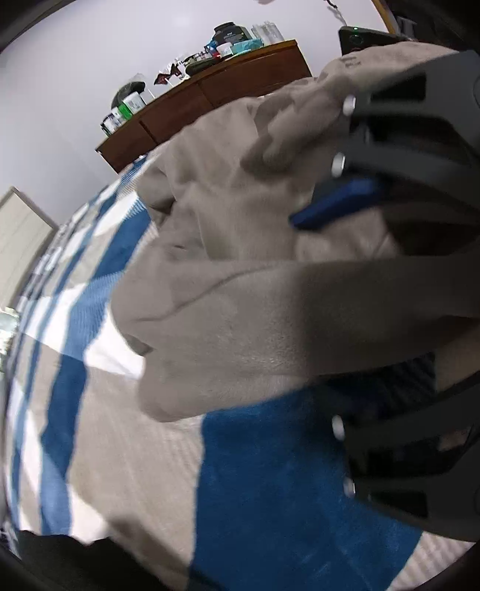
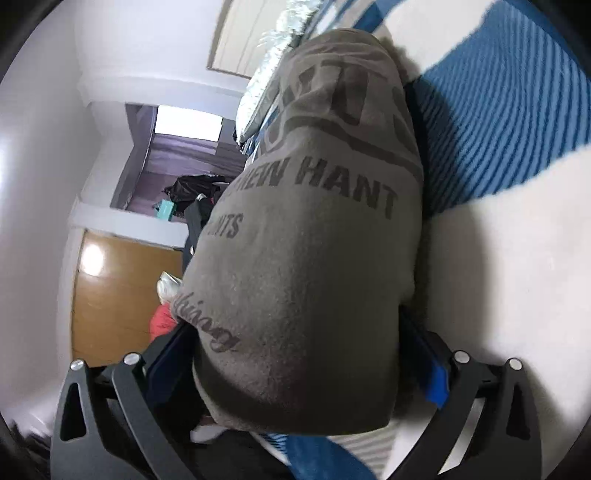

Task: Fold large clothes
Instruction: 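Grasp the grey bundle with both grippers from opposite sides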

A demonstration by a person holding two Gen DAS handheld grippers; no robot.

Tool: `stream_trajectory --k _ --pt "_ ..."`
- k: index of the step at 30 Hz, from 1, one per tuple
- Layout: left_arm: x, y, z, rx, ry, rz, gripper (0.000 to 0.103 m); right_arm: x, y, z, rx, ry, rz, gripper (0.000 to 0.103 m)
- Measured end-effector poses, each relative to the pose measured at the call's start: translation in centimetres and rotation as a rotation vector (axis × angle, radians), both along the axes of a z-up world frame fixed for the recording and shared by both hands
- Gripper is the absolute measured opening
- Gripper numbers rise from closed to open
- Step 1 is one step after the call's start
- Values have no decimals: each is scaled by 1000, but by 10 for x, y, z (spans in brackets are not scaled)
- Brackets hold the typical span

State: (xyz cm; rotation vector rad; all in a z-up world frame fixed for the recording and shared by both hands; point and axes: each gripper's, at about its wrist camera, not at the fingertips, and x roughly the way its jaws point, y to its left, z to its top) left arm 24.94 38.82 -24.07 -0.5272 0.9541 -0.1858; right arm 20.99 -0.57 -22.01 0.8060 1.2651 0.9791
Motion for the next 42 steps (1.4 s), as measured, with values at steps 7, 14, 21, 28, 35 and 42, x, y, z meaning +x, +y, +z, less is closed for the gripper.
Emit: stream_trajectory --k 7,14,21,28,35,42 --pt "1 1 1 -47 10 -29 45 -11 -8 0 9 51 -44 99" --pt "4 6 -6 -79 16 -41 57 -15 -23 -5 70 87 -91 99" --pt "1 8 -12 -89 8 -47 52 2 15 -5 -9 63 -74 100" --pt "-6 7 -10 -92 -28 -10 20 9 29 -5 -20 85 2 90" --pt "-31 -12 18 -104 -83 -22 15 -9 22 39 -3 -19 74 69" --pt "-71 -42 64 -133 -147 -38 12 -40 18 83 22 -65 85 66"
